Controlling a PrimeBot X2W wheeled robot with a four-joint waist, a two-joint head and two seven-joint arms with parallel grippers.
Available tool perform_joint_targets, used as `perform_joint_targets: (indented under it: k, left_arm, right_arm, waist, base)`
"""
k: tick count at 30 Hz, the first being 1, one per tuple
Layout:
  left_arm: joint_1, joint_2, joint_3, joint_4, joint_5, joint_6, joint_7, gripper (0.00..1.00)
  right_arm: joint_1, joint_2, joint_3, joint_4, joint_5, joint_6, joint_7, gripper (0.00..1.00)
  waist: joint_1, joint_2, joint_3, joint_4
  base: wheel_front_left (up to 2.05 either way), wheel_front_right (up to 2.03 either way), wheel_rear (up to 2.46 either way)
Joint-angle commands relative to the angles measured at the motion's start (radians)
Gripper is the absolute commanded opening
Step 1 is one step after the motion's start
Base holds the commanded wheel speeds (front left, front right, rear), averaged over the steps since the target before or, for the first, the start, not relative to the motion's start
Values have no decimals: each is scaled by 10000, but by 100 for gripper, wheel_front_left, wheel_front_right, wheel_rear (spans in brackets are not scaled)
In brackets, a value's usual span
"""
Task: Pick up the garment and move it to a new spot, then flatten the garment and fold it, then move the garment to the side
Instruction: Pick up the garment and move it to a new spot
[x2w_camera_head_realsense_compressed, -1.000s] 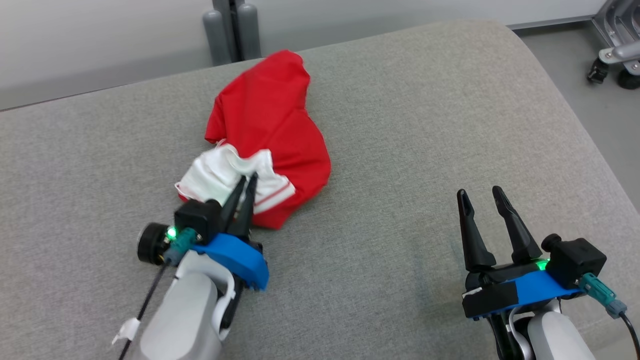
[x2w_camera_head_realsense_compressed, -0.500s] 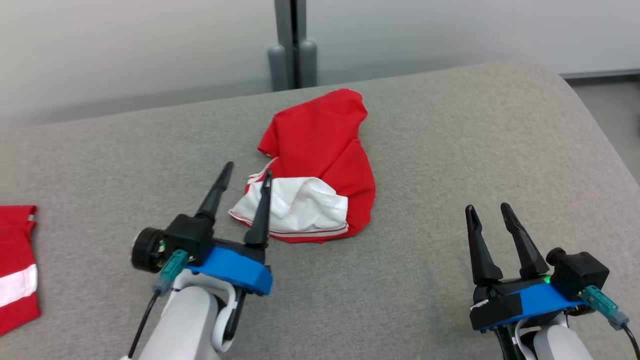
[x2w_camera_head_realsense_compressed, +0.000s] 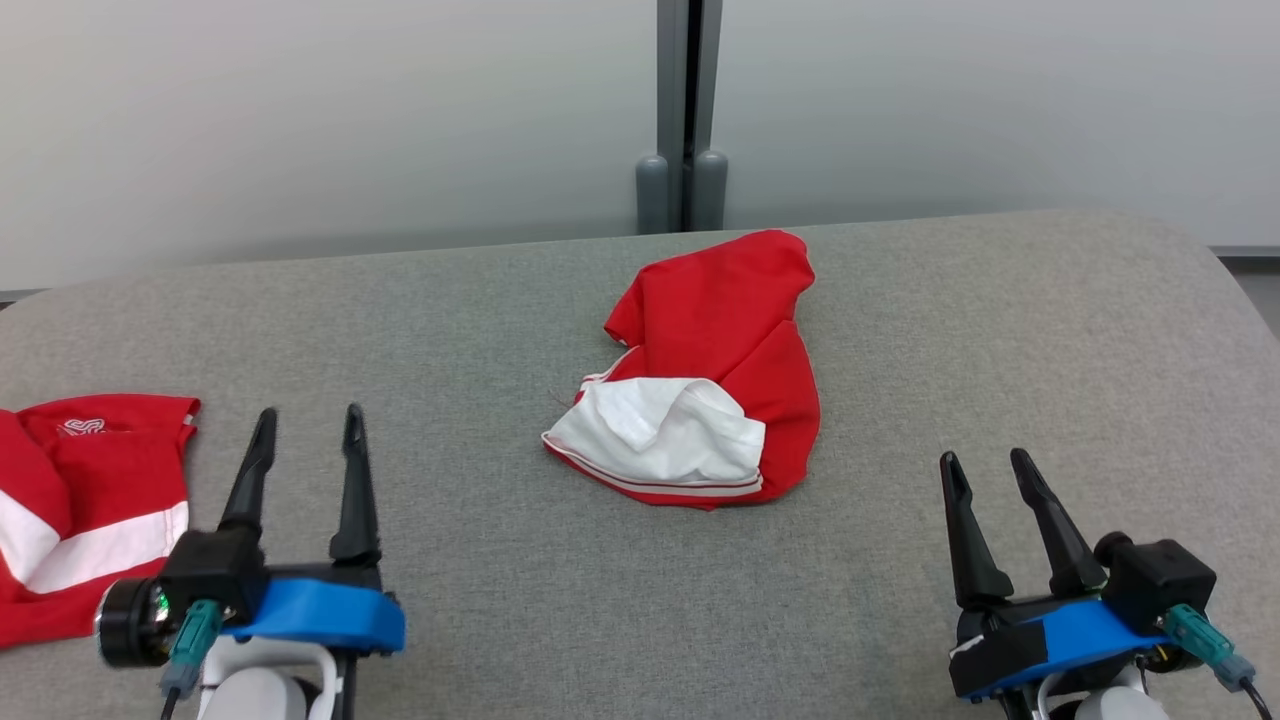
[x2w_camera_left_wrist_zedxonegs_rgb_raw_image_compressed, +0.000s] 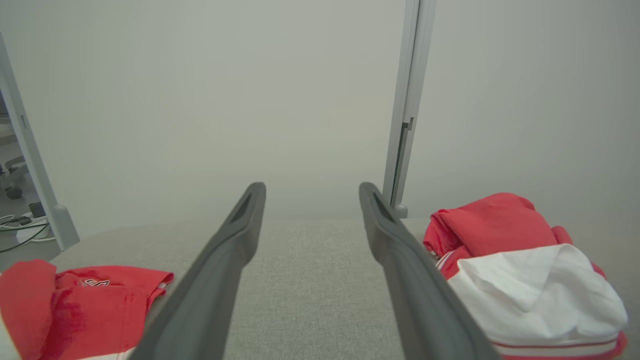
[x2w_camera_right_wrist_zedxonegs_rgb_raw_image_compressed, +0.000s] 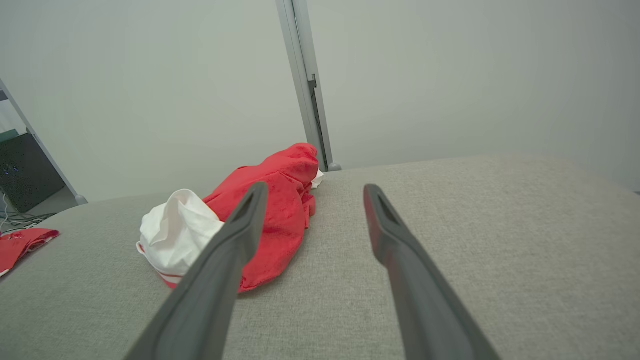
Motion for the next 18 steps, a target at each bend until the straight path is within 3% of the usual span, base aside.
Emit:
perform_joint_targets:
  k: [1, 18]
  left_arm:
    - [183, 76, 126, -79, 134, 49, -47, 100]
    - [1507, -136, 948, -318, 825, -69, -47, 100]
  right_arm:
    - [172, -22, -32, 27, -38, 4, -36, 100]
    - [706, -19, -106, 283, -279, 4, -38, 100]
  waist:
    - [0, 1, -42, 51]
    - [0, 1, -545, 324]
  base:
    - [0, 0, 0]
    - [0, 0, 0]
